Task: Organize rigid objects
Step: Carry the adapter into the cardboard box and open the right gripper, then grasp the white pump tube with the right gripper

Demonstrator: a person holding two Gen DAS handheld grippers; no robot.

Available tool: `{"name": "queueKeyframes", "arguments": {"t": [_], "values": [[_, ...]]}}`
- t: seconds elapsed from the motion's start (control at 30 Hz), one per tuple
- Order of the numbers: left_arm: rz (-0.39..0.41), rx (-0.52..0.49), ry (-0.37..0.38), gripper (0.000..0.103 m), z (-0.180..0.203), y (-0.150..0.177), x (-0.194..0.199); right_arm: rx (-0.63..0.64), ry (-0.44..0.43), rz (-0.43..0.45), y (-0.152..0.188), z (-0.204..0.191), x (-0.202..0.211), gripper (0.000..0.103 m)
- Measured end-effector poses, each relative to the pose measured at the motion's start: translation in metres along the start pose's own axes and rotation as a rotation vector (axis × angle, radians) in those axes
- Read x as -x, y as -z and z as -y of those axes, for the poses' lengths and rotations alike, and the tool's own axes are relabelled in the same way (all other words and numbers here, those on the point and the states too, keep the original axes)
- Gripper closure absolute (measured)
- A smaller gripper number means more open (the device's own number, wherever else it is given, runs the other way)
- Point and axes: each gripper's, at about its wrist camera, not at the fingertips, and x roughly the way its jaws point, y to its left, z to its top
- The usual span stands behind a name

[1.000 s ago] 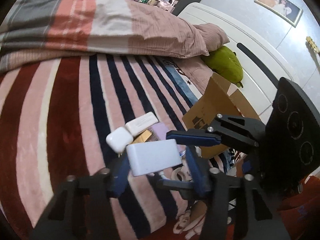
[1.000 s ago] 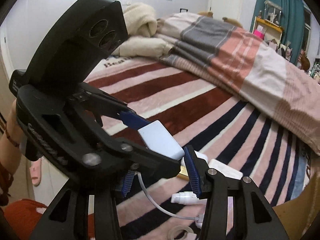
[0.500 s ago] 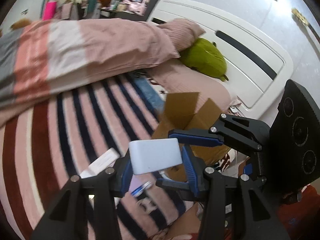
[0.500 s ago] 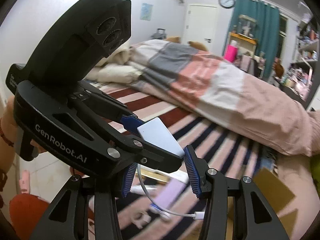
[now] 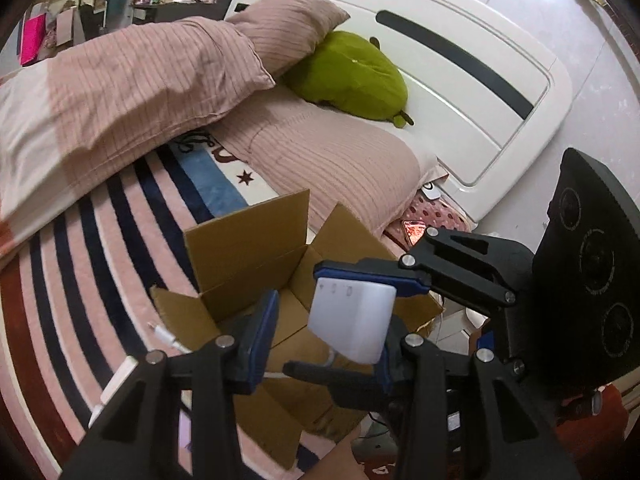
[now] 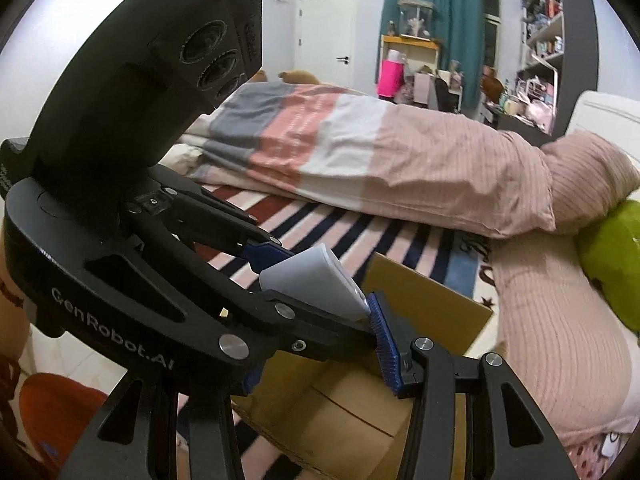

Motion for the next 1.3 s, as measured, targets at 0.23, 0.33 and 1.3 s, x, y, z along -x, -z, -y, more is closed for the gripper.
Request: {"name": "queueKeyframes", "arguments": {"t": [0.23, 0.33, 1.3], "values": [[-0.024, -0.002, 0.022, 0.065, 0.003, -0.005, -0.018, -0.028, 0.009, -0.025, 0.011, 0.016, 0.002, 0.061], [-0.026, -0.018, 0.032, 0.068, 0.009, -0.011, -0.023, -0.034, 0.020, -0.029, 0.012, 0.021, 0.003, 0.061], [0.171, 0.107, -0.318, 0.021, -0.067, 0.068, 0.094, 0.047, -0.099, 0.003, -0.003, -0.040, -0.001, 0.008]]}}
